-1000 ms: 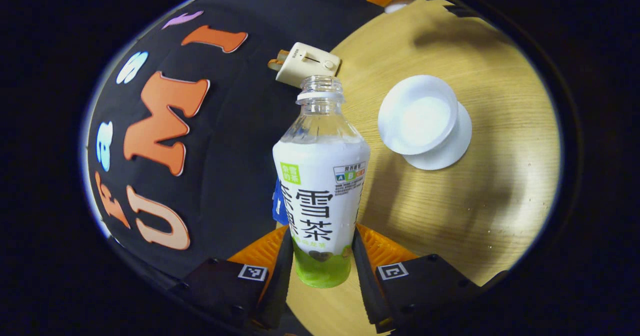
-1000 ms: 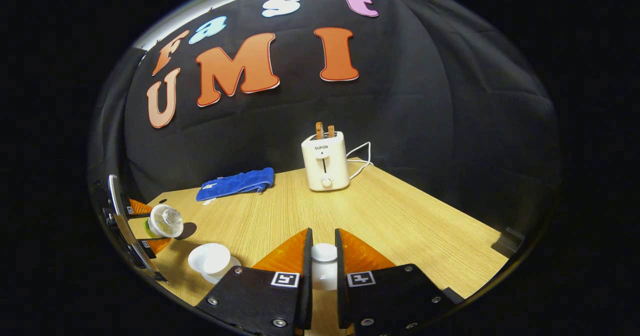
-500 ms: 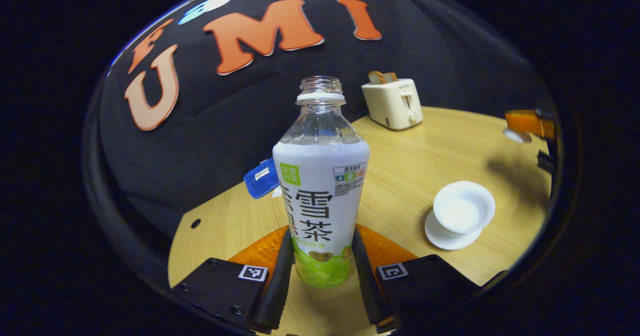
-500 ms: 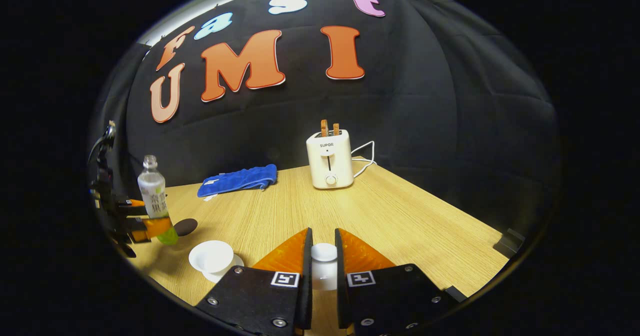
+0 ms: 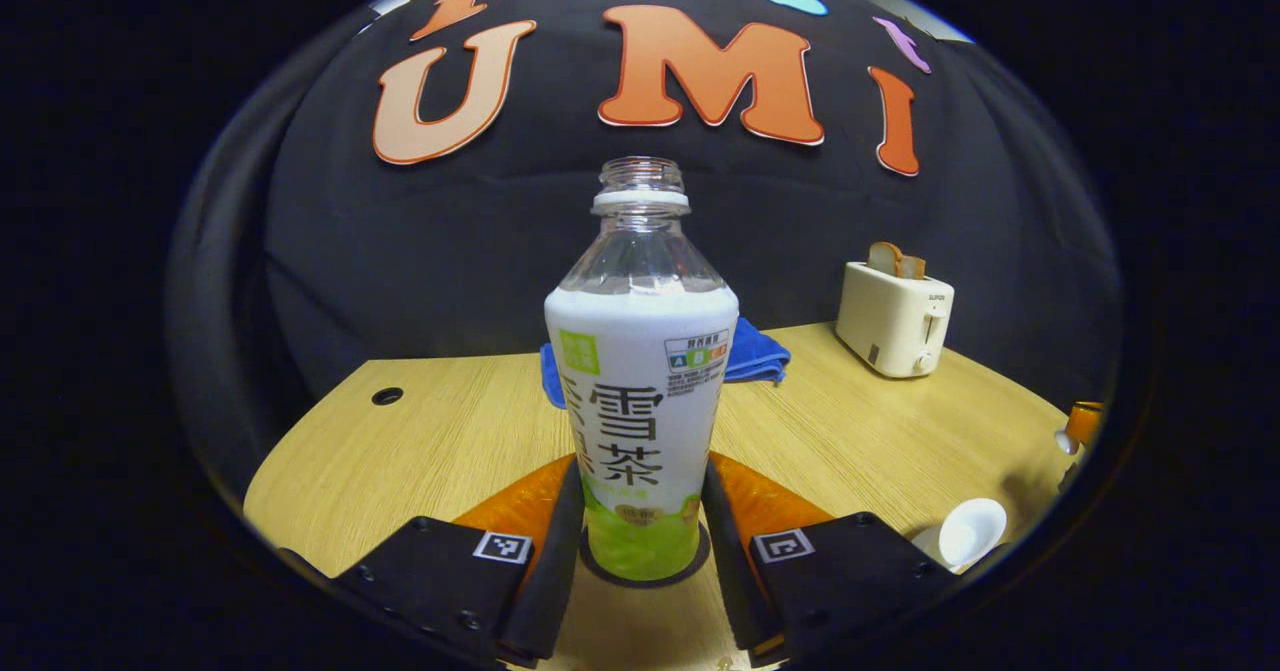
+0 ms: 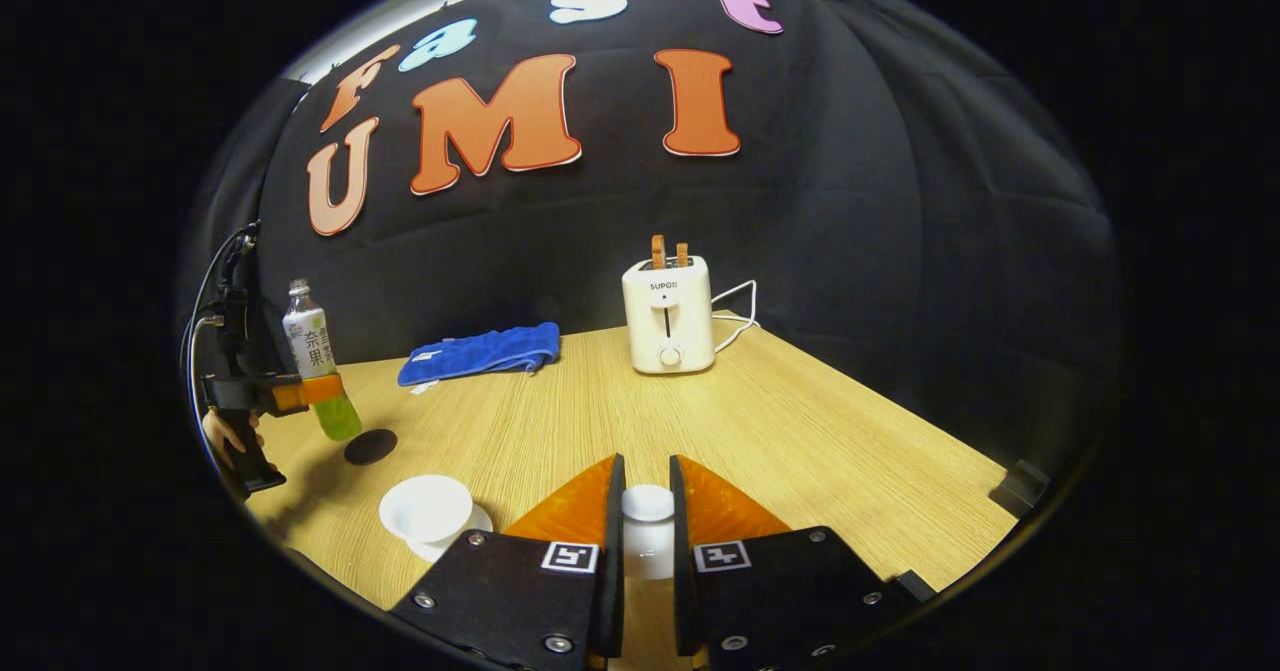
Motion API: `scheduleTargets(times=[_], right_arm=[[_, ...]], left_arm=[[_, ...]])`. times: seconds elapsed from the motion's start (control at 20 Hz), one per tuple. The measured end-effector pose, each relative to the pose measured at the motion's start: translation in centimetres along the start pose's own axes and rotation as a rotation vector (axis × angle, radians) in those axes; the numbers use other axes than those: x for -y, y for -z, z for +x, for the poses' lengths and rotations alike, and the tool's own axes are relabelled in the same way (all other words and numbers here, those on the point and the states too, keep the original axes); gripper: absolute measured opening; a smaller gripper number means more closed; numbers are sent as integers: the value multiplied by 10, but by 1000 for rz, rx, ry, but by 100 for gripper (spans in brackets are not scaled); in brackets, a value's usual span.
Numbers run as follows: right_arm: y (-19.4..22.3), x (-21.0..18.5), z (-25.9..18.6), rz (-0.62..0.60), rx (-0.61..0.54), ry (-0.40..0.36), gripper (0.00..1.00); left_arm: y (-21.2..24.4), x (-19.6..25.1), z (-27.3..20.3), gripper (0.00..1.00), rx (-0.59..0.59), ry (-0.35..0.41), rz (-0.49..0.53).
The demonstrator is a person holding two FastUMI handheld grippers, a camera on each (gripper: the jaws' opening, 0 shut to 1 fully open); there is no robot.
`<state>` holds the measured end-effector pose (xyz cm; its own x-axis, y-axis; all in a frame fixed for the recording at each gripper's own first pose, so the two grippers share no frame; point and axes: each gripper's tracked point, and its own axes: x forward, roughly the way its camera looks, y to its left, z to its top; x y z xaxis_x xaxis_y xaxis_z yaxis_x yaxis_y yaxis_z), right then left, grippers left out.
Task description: Open the teacup lid with one hand, grasp the water bottle and pour water into the teacup with the other hand; after pouring, place the water bottle on the coaster and then close the teacup lid.
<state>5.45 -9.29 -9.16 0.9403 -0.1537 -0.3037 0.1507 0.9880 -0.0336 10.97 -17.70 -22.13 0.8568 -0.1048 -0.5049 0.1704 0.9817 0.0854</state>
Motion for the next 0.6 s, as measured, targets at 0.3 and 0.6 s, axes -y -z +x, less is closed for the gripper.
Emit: scheduleTargets(times=[0.3,0.6], right_arm=[[2,0,3,-5,-9,1,20],[1,1,1,-2,-4,1,20]], left_arm=[[9,9,12,65,-11,17,-50],[27,3,15,65,-56,3,-84]])
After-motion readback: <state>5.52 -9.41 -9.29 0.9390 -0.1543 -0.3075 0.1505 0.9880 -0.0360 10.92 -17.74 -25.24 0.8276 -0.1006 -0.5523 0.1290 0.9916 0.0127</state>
